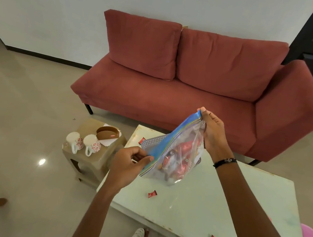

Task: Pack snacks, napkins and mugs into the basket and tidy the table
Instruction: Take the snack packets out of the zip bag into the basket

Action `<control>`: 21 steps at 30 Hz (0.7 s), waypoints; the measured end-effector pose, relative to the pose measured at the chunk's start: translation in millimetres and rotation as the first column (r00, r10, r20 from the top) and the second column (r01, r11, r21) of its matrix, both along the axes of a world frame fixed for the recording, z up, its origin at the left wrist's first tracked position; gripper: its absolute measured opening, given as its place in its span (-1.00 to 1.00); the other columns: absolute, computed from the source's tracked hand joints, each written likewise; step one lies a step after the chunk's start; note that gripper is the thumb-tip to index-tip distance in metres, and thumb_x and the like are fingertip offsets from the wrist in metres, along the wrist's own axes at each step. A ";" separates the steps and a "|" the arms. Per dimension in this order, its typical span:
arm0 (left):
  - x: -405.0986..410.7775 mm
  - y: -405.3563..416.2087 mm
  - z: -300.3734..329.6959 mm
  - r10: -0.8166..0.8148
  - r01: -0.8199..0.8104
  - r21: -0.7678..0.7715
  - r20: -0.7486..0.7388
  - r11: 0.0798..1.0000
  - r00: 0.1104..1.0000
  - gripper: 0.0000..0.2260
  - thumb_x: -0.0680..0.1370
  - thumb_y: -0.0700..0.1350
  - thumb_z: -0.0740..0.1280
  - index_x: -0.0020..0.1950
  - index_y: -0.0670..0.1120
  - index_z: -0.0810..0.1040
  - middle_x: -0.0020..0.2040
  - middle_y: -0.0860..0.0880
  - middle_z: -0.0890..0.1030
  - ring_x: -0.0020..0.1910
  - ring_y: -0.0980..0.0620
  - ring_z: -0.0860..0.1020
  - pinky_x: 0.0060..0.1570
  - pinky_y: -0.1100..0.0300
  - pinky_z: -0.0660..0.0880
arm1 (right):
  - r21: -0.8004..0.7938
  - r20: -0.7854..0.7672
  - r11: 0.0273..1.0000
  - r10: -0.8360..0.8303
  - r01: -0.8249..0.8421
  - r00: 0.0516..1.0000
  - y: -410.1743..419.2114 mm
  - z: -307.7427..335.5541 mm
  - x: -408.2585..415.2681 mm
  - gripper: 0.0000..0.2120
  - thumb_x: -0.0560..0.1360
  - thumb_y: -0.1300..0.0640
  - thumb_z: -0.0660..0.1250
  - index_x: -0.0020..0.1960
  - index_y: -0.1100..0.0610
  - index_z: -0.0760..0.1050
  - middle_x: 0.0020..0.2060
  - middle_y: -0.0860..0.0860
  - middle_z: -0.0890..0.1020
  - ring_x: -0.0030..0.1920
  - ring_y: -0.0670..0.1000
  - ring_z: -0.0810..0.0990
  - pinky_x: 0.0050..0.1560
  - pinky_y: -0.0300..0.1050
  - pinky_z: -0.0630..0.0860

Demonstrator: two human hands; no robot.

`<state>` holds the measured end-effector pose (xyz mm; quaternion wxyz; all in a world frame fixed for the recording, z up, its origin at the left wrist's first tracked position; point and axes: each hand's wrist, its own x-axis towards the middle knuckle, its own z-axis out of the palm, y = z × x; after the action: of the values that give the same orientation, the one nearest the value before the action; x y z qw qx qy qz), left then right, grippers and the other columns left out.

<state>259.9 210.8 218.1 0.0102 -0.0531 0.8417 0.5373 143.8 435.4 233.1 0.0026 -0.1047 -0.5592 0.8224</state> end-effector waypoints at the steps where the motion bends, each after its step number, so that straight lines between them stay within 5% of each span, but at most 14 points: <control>1: -0.6 4.4 1.7 0.020 -0.020 0.007 -0.017 1.000 1.000 -0.91 0.41 -0.06 0.48 -0.27 0.03 0.60 -0.29 0.02 0.65 -0.30 0.15 0.59 -0.35 0.36 0.52 | -0.004 0.003 1.000 -0.003 0.003 1.000 -1.3 -2.3 -2.2 -0.80 0.53 0.13 0.32 -0.25 0.14 0.58 -0.35 0.00 0.61 -0.28 0.00 0.55 -0.06 -0.08 0.53; 5: -1.3 16.9 0.9 -0.016 0.013 0.093 0.030 0.996 0.999 -0.77 0.40 -0.07 0.48 -0.33 -0.16 0.53 -0.40 -0.10 0.54 -0.42 0.12 0.47 -0.38 0.29 0.46 | -0.006 -0.004 1.000 0.006 -0.006 1.000 -9.8 -11.3 -4.6 -0.80 0.54 0.13 0.32 -0.25 0.13 0.59 -0.39 -0.05 0.63 -0.28 -0.02 0.55 -0.10 -0.13 0.52; 8: -1.1 27.6 1.8 -0.125 0.086 0.240 0.149 0.967 0.981 -0.76 0.53 -0.07 0.33 -0.30 -0.11 0.46 -0.40 -0.07 0.48 -0.42 0.05 0.44 -0.43 0.31 0.42 | -0.015 0.005 0.999 0.049 -0.049 0.999 -17.8 -14.0 -3.2 -0.80 0.54 0.10 0.31 -0.23 0.10 0.60 -0.45 -0.09 0.60 -0.37 -0.09 0.50 -0.25 -0.24 0.47; 11: -1.1 34.7 4.4 -0.197 0.047 0.470 0.275 0.881 0.941 -0.78 0.57 -0.05 0.26 -0.27 -0.04 0.52 -0.42 0.01 0.48 -0.49 0.12 0.41 -0.49 0.34 0.37 | -0.078 -0.005 0.989 0.124 -0.124 0.992 -24.8 -16.1 -0.1 -0.81 0.56 0.11 0.28 -0.17 0.14 0.58 -0.52 -0.11 0.59 -0.47 -0.16 0.53 -0.37 -0.31 0.50; 15: 5.9 32.8 0.7 -0.278 0.057 0.624 0.262 0.779 0.924 -0.63 0.59 0.02 0.20 -0.41 -0.05 0.34 -0.49 0.02 0.35 -0.50 0.13 0.33 -0.45 0.30 0.27 | -0.090 -0.067 0.984 0.150 -0.156 0.986 -26.9 -14.8 1.1 -0.81 0.56 0.11 0.27 -0.17 0.14 0.58 -0.47 -0.10 0.61 -0.42 -0.15 0.57 -0.34 -0.32 0.54; 18: 5.4 28.2 -2.8 -0.222 0.022 0.639 0.234 0.769 0.947 -0.62 0.59 -0.07 0.20 -0.44 -0.06 0.33 -0.53 0.02 0.36 -0.52 0.12 0.32 -0.43 0.26 0.25 | 0.001 -0.052 0.986 0.165 -0.165 0.985 -29.2 -16.8 1.7 -0.89 0.55 0.13 0.29 -0.03 0.10 0.59 -0.17 -0.06 0.66 -0.12 -0.12 0.62 -0.06 -0.28 0.53; 21: 0.7 28.3 -10.7 -0.186 0.026 0.589 0.213 0.808 0.959 -0.63 0.59 -0.19 0.19 -0.44 -0.08 0.31 -0.54 0.03 0.35 -0.54 0.14 0.29 -0.50 0.36 0.27 | 0.265 0.077 0.935 0.224 -0.236 0.972 -34.7 -29.3 12.8 -0.57 0.52 0.02 0.33 0.36 0.01 0.36 0.32 -0.06 0.40 0.33 -0.12 0.34 0.31 -0.17 0.32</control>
<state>260.6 239.1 207.4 0.1664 -0.0701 0.6302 0.7551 156.6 400.7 203.8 -0.0920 -0.0558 -0.6750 0.7299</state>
